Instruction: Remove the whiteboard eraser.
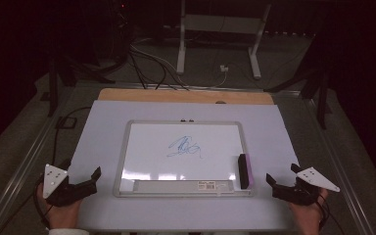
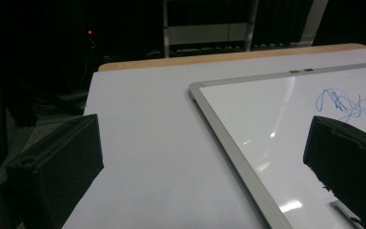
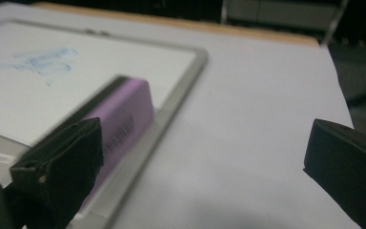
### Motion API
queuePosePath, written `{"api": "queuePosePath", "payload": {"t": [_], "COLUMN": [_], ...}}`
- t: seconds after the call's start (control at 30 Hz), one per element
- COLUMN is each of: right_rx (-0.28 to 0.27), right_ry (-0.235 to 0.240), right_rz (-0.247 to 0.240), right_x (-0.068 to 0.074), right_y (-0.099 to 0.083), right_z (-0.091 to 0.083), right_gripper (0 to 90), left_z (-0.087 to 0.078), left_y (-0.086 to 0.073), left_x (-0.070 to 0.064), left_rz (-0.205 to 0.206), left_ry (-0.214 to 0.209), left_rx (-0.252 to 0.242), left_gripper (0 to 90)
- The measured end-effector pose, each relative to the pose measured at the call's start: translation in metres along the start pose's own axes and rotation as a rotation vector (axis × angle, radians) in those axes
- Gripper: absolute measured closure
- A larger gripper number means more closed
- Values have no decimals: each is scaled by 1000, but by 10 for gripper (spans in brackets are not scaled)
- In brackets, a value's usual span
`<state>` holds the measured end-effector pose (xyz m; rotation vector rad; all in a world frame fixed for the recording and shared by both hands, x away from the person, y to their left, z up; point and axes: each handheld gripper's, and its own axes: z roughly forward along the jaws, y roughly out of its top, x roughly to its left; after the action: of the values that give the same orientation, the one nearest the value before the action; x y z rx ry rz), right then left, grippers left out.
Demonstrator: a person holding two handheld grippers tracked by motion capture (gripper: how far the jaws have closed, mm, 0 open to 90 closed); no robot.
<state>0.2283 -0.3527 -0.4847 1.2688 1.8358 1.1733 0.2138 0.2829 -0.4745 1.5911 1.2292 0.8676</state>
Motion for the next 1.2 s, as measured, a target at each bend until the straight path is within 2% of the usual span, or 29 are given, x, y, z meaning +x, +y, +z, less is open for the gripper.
{"api": "queuePosePath", "payload": {"t": [0.13,0.2,0.43,0.47,0.67,0.87,1.2], "right_rx": [-4,-2,-26,-31,-30,14,86], "right_ry": [18,21,28,31,39,73,107], "right_rz": [1,-8,12,24,13,12,18], "right_x": [3,4,7,8,12,17,21], "right_y": [0,1,7,11,21,33,36], "right_z": [3,4,2,1,-1,2,11], "right_gripper": [2,2,3,3,3,2,2], "left_z": [1,1,3,3,4,4,3], "left_y": [0,-1,-3,-3,-4,-6,-7], "left_x": [-2,-2,-4,-5,-8,-8,-10], "left_rz": [21,22,29,36,50,49,59], "left_ry": [5,5,4,2,1,7,25], "left_rx": [4,3,6,10,10,15,12], "left_gripper": [5,4,4,4,4,4,4]}}
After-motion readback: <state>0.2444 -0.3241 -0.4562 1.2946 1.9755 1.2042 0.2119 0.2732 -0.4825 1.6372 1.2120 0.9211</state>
